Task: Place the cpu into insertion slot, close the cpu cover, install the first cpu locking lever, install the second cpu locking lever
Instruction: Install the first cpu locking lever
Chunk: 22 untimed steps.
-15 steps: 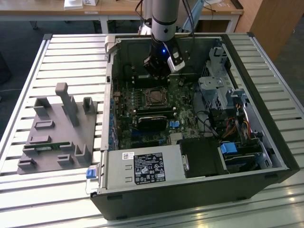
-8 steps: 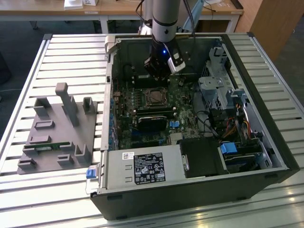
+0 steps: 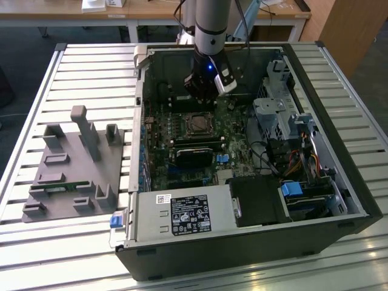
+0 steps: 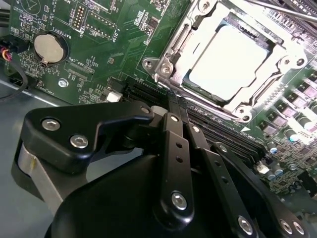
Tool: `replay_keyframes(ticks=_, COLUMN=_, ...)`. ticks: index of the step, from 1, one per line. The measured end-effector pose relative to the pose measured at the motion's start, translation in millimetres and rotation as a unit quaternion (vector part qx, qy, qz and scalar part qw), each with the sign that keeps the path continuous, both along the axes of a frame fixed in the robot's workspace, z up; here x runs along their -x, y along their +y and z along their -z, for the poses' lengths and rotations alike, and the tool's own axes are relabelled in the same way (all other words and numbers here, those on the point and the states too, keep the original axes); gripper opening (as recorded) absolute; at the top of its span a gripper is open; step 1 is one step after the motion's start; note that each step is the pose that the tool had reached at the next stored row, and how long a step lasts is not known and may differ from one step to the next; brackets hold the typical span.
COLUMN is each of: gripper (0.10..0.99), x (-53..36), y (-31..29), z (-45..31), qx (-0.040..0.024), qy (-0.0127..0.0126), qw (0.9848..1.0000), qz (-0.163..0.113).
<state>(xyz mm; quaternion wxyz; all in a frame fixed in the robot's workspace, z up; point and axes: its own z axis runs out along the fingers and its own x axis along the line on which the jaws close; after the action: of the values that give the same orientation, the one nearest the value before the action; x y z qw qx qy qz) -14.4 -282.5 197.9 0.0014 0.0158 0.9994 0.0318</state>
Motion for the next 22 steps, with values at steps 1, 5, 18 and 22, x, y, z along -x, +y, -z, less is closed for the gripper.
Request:
replay_keyframes(ticks=1, gripper=0.106, x=0.0, y=0.0, z=0.4, qx=0.0, qy=0.0001, qw=1.0, qz=0.0)
replay_keyframes(ticks=5, gripper=0.106, x=0.1, y=-0.2, z=1.8, qx=0.0003, qy=0.0009, qw=1.0, qz=0.0)
replay_keyframes(ticks=18, gripper=0.106, x=0.8, y=-1.8, z=3.3, qx=-0.0136, qy=0.0028, qw=0.9999, qz=0.0)
replay_keyframes(ticks=22, gripper=0.106, x=-0.3, y=0.3, z=-1.4, qx=-0.0173, qy=0.0007, qw=0.9998, qz=0.0)
